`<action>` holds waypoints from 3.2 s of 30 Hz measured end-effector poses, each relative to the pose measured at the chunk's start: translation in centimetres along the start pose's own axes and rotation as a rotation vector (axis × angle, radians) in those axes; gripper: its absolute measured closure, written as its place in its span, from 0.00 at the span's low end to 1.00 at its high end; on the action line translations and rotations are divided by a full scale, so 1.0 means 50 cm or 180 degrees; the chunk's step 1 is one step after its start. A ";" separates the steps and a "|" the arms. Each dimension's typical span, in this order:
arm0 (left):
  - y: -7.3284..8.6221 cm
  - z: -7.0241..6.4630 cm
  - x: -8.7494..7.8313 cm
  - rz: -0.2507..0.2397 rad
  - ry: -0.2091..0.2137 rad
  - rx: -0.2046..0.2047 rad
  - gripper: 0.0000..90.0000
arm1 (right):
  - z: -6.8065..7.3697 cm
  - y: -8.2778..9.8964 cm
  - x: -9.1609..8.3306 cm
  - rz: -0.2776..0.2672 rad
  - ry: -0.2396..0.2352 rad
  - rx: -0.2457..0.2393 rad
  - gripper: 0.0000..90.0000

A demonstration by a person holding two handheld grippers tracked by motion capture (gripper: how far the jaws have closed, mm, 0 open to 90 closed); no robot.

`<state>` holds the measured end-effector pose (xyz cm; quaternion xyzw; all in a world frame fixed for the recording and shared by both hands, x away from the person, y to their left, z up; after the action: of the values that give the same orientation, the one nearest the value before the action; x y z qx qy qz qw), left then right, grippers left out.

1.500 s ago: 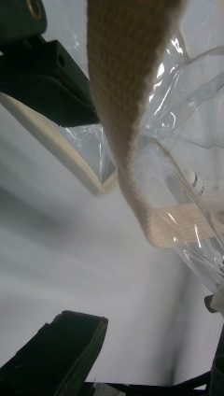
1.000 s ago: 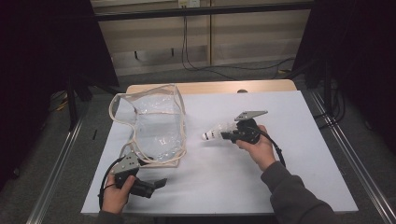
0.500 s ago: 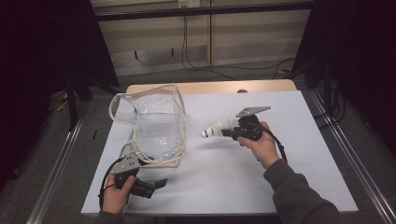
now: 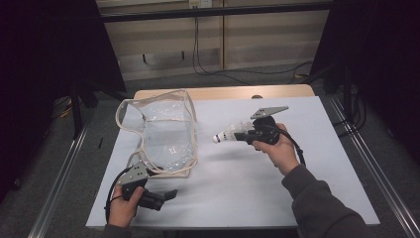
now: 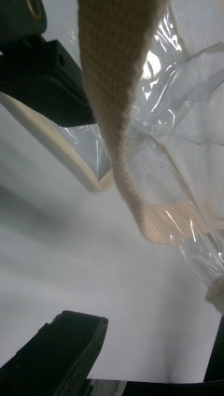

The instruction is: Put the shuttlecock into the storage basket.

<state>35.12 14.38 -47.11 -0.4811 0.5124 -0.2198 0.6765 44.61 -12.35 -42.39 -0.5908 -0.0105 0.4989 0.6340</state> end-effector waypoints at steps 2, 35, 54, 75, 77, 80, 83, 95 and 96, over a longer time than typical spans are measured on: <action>0.000 0.001 0.000 -0.0002 -0.0003 0.0008 0.04 | 0.000 -0.004 -0.004 -0.0017 -0.0006 0.0003 0.97; 0.000 0.000 -0.003 0.0009 -0.0007 0.0046 0.04 | 0.042 -0.088 -0.051 -0.0091 -0.0119 -0.0089 0.97; 0.000 -0.002 -0.001 0.0005 0.0019 0.0016 0.04 | 0.066 -0.133 -0.066 -0.0112 -0.0150 -0.0169 0.97; 0.000 -0.002 -0.002 0.0003 0.0019 0.0021 0.04 | 0.091 -0.183 -0.080 -0.0178 -0.0155 -0.0252 0.97; 0.000 -0.003 -0.002 0.0005 0.0019 0.0022 0.04 | 0.091 -0.188 -0.081 -0.0189 -0.0153 -0.0254 0.97; 0.000 -0.003 -0.002 0.0006 0.0021 0.0024 0.04 | 0.092 -0.194 -0.079 -0.0178 -0.0147 -0.0254 0.97; 0.001 -0.003 -0.001 0.0006 0.0020 0.0021 0.04 | 0.095 -0.200 -0.079 -0.0189 -0.0155 -0.0255 0.97; 0.001 -0.003 -0.002 0.0006 0.0023 0.0021 0.04 | 0.121 -0.223 -0.075 -0.0182 -0.0208 -0.0307 0.97; 0.001 -0.003 -0.002 0.0006 0.0024 0.0022 0.04 | 0.124 -0.225 -0.075 -0.0189 -0.0212 -0.0308 0.97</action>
<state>34.96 14.41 -47.09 -0.4776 0.5146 -0.2227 0.6764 45.96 -7.99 -29.81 -0.6033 -0.0732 0.4982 0.6185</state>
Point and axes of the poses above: each handheld gripper's, and its own axes: x roughly forward along the jaws, y roughly out of its underside, z roughly to its left, the point moved 9 cm from there along x, roughly forward along the jaws, and after that the axes turned 9 degrees about x, right-handed, at the moved point
